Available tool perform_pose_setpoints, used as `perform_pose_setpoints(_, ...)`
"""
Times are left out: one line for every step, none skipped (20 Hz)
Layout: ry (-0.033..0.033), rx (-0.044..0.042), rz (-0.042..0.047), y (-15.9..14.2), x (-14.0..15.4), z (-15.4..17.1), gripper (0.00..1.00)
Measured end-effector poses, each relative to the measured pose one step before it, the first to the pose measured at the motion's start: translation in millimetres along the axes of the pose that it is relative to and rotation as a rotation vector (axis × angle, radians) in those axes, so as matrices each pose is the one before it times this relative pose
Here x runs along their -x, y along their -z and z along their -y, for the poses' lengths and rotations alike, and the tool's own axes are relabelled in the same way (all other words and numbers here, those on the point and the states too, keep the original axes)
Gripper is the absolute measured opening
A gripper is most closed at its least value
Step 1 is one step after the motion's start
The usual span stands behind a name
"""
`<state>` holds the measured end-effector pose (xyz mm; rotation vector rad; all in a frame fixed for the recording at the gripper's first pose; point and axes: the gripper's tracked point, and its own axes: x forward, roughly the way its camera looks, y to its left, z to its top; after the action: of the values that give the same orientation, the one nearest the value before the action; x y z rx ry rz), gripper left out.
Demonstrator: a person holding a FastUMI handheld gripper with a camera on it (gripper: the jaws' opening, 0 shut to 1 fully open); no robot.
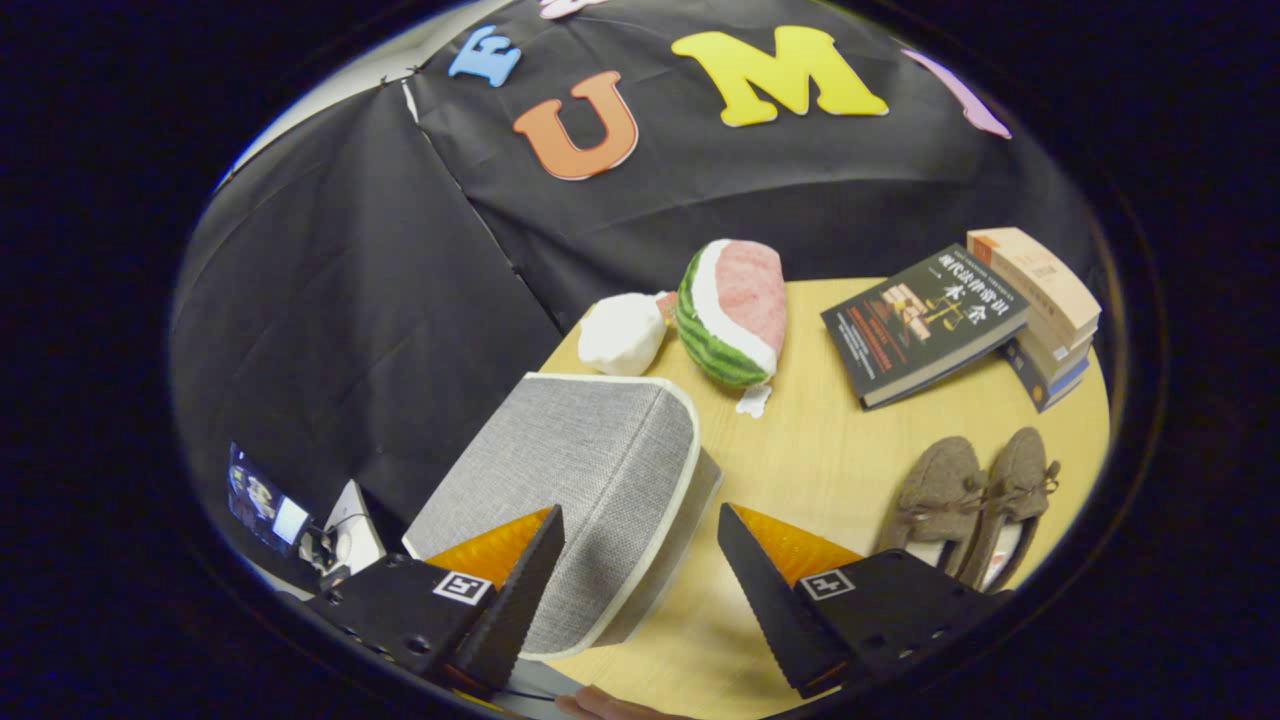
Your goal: Open the storage box then place both shoes into the box .Put the left shoe in first, then the right shoe, with the right side of both shoes facing outward in a uniform manner.
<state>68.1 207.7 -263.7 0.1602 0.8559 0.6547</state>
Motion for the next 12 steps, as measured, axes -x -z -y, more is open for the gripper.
perform_pose_setpoints(0.00354,-0.03138,-0.02325,2.16,-6.17,3.24,0.96)
perform_pose_setpoints(-0.00913,-0.03376,-0.02387,2.91,-6.69,-1.11,0.95)
perform_pose_setpoints(-0.01112,-0.02490,-0.01992,2.40,-3.88,-1.02,0.95)
perform_pose_setpoints(-0.02028,-0.02413,-0.00886,0.05,-2.19,-1.64,0.96)
perform_pose_setpoints(-0.01786,-0.01680,-0.01643,2.72,-4.33,0.12,0.96)
perform_pose_setpoints(-0.02216,-0.02873,-0.02833,4.10,-1.99,-0.55,0.96)
perform_pose_setpoints(-0.02426,-0.04174,-0.01667,1.51,-2.38,-1.28,0.96)
perform_pose_setpoints(-0.01574,-0.04407,-0.01834,1.27,-2.43,1.61,0.96)
perform_pose_setpoints(-0.01969,-0.04725,-0.01979,1.25,-2.43,-0.66,0.95)
perform_pose_setpoints(-0.01755,-0.03686,-0.01136,1.82,1.29,-1.64,0.86)
perform_pose_setpoints(-0.02462,-0.02662,-0.00828,1.56,-1.89,-3.03,0.76)
perform_pose_setpoints(-0.01679,-0.01666,-0.00055,0.18,-0.25,-2.85,0.66)
